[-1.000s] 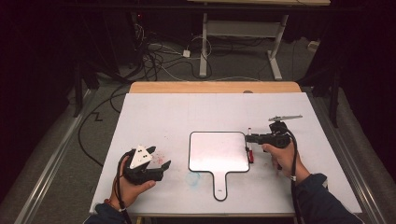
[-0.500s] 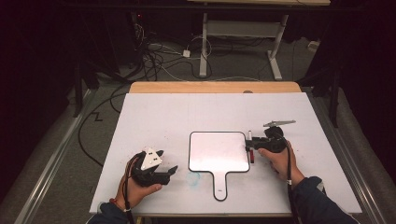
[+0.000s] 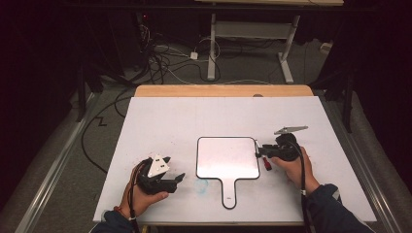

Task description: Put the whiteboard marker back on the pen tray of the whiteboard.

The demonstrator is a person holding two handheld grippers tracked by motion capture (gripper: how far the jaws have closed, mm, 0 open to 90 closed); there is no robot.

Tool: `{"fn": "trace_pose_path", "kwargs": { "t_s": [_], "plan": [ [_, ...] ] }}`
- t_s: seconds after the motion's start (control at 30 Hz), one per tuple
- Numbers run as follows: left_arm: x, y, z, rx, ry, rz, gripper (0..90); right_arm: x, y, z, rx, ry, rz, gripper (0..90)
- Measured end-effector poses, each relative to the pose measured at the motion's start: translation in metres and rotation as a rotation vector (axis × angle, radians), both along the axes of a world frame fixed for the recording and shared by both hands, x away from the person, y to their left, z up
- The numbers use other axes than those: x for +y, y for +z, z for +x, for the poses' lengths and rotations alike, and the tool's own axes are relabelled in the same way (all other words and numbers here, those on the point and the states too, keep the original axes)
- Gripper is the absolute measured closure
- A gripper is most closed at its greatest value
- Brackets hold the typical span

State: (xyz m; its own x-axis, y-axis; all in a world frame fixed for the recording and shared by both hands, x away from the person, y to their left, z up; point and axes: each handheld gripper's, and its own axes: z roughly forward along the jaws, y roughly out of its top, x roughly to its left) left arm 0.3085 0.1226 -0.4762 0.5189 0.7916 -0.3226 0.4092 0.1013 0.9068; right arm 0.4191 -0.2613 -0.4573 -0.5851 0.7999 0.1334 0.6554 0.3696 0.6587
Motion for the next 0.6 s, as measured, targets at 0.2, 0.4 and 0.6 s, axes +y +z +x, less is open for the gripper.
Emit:
{"fn": "trace_pose_path", "kwargs": {
  "t_s": [0.2,0.4,0.6],
  "plan": [
    [0.000,0.000,-0.001,0.003,-0.003,0.006,24.3,0.005,0.000,-0.016,-0.003,0.042,-0.146,75.0],
    [-0.003,-0.001,-0.001,0.015,-0.016,0.017,24.3,0.011,-0.001,-0.021,-0.052,0.000,-0.198,79.8],
    [-0.004,-0.002,-0.001,0.022,-0.026,0.020,24.3,0.002,0.008,-0.024,-0.088,-0.052,-0.136,81.7]
  ]
}}
